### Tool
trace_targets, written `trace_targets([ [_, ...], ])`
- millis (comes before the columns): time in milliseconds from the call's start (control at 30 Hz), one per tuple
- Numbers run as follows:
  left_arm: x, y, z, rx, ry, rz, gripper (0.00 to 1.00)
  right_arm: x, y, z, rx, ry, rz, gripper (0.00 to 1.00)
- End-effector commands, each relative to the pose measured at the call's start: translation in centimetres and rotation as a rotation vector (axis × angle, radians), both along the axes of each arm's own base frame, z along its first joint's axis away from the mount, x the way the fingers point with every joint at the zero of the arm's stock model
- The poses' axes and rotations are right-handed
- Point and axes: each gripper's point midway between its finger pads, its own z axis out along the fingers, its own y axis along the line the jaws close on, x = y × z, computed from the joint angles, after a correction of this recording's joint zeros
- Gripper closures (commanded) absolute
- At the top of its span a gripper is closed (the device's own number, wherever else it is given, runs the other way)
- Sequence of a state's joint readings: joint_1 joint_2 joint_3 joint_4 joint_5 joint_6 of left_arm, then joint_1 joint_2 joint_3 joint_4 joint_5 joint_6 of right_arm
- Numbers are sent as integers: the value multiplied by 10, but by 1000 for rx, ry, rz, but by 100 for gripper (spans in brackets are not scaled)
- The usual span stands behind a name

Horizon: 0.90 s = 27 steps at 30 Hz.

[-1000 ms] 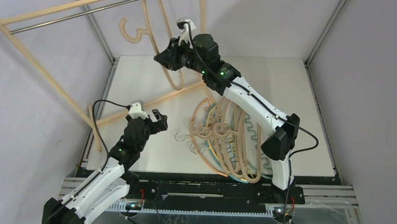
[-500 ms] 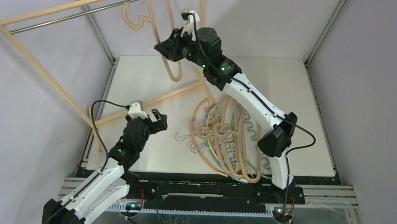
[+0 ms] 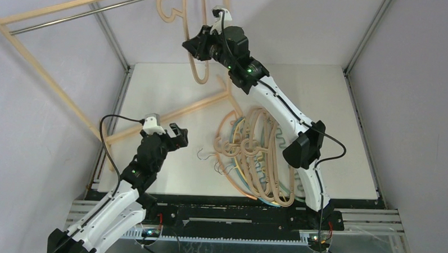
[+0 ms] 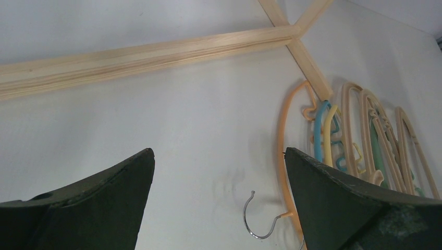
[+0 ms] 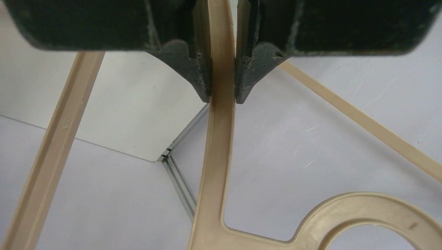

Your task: Organize the hangers

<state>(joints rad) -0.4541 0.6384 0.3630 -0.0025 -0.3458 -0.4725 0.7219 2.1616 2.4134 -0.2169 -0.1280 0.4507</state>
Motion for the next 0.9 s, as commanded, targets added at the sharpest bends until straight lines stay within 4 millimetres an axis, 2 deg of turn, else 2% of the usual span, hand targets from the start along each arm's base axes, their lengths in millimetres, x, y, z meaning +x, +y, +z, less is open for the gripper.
trace_targets([
  [0,3,-1,13,-22,-38,8,1,5,-9,19,52,-20,-30,97],
  [300,3,-1,17,-22,-44,8,0,13,-20,29,99,-14,-38,97],
  [467,4,-1,15,-18,-38,8,0,-7,-8,24,75,-35,21,98],
  [567,4,-2,15,-18,-37,1,0,-15,-8,25,76,-35,37,98],
  [733,4,-2,14,-21,-35,3,1,-25,-9,34,94,-45,70,98],
  [867,4,-3,12,-25,-32,3,1,-47,-7,42,69,-90,101,98],
])
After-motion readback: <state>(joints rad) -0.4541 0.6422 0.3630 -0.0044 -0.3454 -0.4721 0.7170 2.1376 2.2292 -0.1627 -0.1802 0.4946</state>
